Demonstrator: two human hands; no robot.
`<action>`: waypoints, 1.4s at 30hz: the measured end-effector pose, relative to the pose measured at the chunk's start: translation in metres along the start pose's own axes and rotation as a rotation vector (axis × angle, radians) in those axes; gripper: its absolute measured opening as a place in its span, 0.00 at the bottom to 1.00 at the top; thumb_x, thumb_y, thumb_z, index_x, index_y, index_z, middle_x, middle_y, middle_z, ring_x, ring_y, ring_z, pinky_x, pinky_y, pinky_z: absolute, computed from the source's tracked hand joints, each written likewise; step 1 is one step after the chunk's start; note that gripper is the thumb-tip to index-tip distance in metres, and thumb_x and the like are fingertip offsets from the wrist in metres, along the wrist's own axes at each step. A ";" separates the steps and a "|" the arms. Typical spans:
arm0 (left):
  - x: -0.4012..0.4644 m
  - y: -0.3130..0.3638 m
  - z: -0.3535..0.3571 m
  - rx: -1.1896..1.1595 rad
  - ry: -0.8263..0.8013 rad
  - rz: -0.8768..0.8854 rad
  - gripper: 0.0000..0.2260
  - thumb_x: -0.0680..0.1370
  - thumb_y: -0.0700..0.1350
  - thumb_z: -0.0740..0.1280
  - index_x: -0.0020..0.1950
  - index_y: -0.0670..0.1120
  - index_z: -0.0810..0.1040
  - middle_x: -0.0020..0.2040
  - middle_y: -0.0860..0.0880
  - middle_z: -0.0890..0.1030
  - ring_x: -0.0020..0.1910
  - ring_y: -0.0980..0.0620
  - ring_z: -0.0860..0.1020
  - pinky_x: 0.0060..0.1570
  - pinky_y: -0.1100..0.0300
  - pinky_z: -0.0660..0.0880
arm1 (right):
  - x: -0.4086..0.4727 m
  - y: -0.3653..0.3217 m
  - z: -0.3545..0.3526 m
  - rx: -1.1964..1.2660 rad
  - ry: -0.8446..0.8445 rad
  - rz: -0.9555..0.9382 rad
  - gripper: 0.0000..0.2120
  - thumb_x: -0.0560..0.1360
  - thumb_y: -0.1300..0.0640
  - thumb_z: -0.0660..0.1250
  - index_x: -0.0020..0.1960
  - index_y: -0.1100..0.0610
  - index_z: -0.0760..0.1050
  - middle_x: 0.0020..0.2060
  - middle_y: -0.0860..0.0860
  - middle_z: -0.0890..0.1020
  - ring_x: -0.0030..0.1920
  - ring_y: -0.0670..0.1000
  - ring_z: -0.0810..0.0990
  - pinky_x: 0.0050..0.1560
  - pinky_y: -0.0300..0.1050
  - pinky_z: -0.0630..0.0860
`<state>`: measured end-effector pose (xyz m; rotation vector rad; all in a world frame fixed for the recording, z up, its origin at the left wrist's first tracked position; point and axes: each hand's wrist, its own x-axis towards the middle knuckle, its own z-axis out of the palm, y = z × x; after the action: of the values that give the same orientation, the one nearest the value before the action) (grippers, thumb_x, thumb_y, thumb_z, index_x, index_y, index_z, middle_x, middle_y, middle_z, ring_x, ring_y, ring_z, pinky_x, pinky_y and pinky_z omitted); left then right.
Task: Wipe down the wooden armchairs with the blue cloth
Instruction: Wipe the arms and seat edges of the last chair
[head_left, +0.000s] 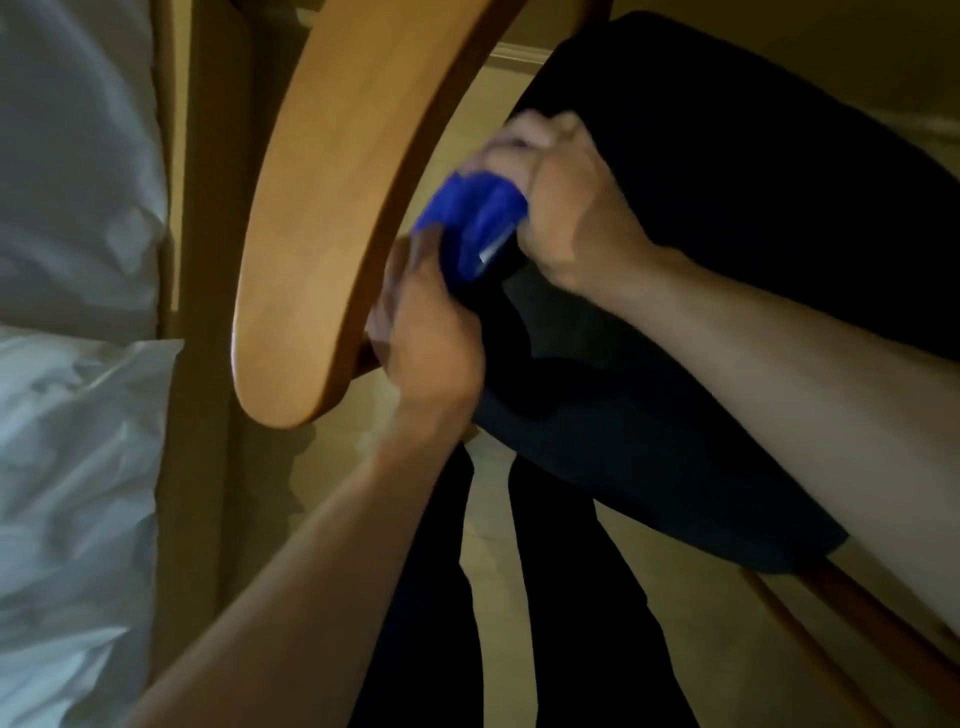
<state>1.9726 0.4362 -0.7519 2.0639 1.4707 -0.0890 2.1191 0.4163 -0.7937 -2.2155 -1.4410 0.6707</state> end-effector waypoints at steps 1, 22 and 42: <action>0.013 0.005 -0.001 -0.029 -0.112 -0.075 0.17 0.79 0.32 0.56 0.66 0.37 0.71 0.64 0.39 0.75 0.62 0.42 0.72 0.53 0.66 0.66 | 0.016 -0.009 0.009 -0.006 -0.004 0.013 0.19 0.74 0.65 0.60 0.62 0.54 0.78 0.61 0.55 0.75 0.62 0.58 0.70 0.62 0.52 0.68; -0.057 0.012 0.035 0.030 -0.357 0.359 0.20 0.75 0.33 0.63 0.66 0.46 0.76 0.60 0.47 0.77 0.57 0.50 0.71 0.57 0.63 0.67 | -0.151 0.075 -0.035 0.021 -0.241 0.174 0.34 0.66 0.71 0.65 0.67 0.45 0.74 0.62 0.46 0.74 0.58 0.52 0.69 0.63 0.51 0.69; -0.008 0.025 0.053 0.751 -1.010 1.512 0.19 0.75 0.35 0.64 0.61 0.53 0.78 0.56 0.56 0.76 0.54 0.51 0.70 0.53 0.50 0.72 | -0.274 -0.043 0.086 0.322 0.390 0.933 0.27 0.67 0.64 0.69 0.65 0.52 0.76 0.59 0.51 0.73 0.56 0.54 0.70 0.56 0.49 0.75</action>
<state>2.0057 0.3977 -0.7817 2.4494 -0.9302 -0.9499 1.9414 0.1869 -0.7915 -2.4798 -0.0459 0.6161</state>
